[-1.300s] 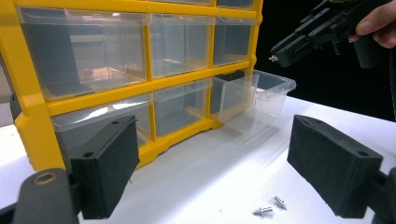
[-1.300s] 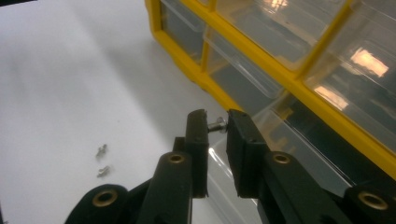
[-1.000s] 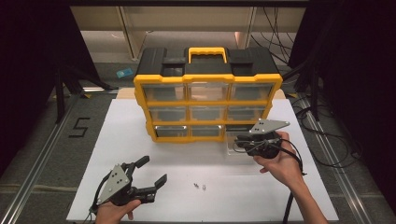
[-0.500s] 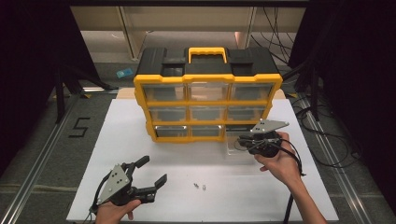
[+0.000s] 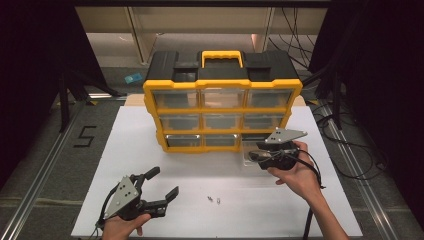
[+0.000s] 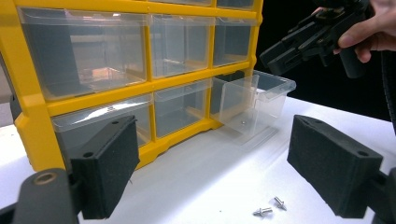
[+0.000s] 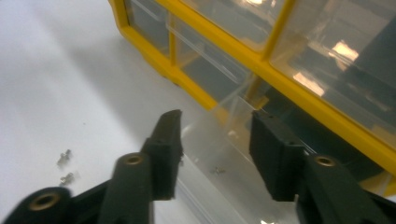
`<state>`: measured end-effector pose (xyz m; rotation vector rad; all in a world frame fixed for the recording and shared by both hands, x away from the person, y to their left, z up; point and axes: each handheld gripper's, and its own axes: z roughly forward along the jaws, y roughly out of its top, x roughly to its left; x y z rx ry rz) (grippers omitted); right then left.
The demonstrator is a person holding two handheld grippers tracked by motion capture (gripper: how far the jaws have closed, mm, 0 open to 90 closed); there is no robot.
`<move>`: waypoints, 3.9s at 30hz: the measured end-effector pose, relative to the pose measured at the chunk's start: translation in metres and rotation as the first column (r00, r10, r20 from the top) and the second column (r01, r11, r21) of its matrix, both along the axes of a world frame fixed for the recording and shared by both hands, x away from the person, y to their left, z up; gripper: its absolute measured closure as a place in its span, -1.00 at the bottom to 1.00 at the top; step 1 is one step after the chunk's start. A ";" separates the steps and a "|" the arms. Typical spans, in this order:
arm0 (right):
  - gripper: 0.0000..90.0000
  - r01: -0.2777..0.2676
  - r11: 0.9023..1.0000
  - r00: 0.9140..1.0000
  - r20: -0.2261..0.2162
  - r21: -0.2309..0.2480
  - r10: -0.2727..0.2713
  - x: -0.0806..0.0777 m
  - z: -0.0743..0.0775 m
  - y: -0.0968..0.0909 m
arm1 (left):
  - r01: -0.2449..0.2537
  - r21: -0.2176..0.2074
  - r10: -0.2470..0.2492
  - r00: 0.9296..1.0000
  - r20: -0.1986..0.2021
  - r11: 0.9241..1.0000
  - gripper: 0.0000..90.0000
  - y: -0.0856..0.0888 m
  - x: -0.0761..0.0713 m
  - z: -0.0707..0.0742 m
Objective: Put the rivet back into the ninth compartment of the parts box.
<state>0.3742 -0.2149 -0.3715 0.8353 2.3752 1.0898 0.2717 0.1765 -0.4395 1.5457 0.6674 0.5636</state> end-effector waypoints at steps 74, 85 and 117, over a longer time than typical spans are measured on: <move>0.67 -0.379 0.883 0.884 -0.391 -0.278 0.257 -0.030 -0.094 0.117 | -0.002 -0.002 0.002 1.000 0.000 1.000 -0.64 0.001 0.001 0.000; 0.85 -0.374 0.882 0.893 -0.368 -0.286 0.260 -0.031 -0.093 0.118 | -0.003 -0.002 0.003 1.000 0.000 1.000 -0.64 0.002 0.001 0.000; 0.85 -0.289 0.939 0.951 -0.167 -0.186 0.259 -0.027 -0.025 0.086 | -0.003 -0.003 0.003 1.000 -0.001 1.000 -0.64 0.001 0.001 0.000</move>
